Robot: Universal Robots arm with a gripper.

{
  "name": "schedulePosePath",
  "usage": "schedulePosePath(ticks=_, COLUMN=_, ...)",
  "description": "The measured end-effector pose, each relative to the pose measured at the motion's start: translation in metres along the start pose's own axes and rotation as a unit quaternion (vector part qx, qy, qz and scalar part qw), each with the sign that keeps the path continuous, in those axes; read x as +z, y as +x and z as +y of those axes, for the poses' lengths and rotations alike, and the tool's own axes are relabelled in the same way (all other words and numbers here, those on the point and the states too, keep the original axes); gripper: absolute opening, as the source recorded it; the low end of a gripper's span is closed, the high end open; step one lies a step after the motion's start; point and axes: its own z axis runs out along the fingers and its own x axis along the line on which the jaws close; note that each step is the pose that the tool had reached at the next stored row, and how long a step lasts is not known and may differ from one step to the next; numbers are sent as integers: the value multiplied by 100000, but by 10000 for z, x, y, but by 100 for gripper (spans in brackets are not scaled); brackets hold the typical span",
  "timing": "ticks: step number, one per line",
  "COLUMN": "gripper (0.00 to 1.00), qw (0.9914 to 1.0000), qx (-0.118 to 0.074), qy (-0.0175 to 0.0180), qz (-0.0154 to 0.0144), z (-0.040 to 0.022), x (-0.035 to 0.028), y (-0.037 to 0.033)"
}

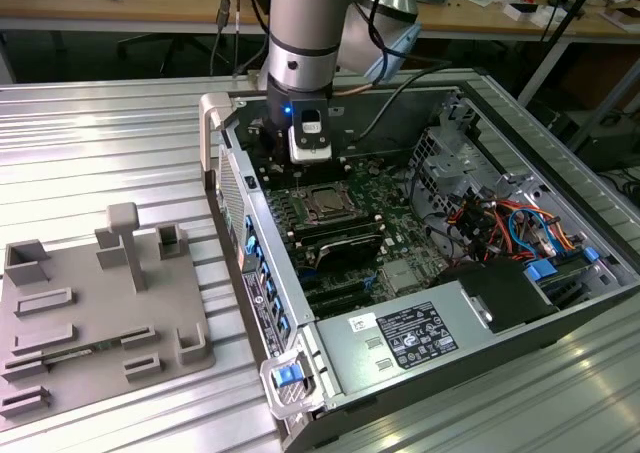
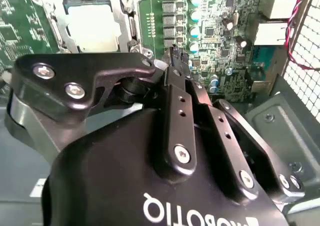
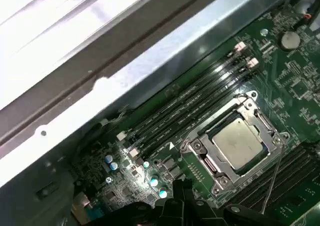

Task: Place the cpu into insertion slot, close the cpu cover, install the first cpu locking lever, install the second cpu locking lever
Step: 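Install the first cpu locking lever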

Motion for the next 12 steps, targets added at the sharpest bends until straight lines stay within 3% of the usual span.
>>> schedulePosePath(ticks=1, gripper=11, qw=99981, qx=-1941, qy=-104, qz=64, z=14, x=-2, y=10)
schedulePosePath(ticks=2, gripper=11, qw=99966, qx=-2606, qy=-144, qz=88, z=22, x=-18, y=14)
schedulePosePath(ticks=9, gripper=11, qw=99864, qx=-5209, qy=-286, qz=173, z=107, x=-54, y=70)
schedulePosePath(ticks=12, gripper=11, qw=99754, qx=-6989, qy=-397, qz=230, z=114, x=-53, y=75)
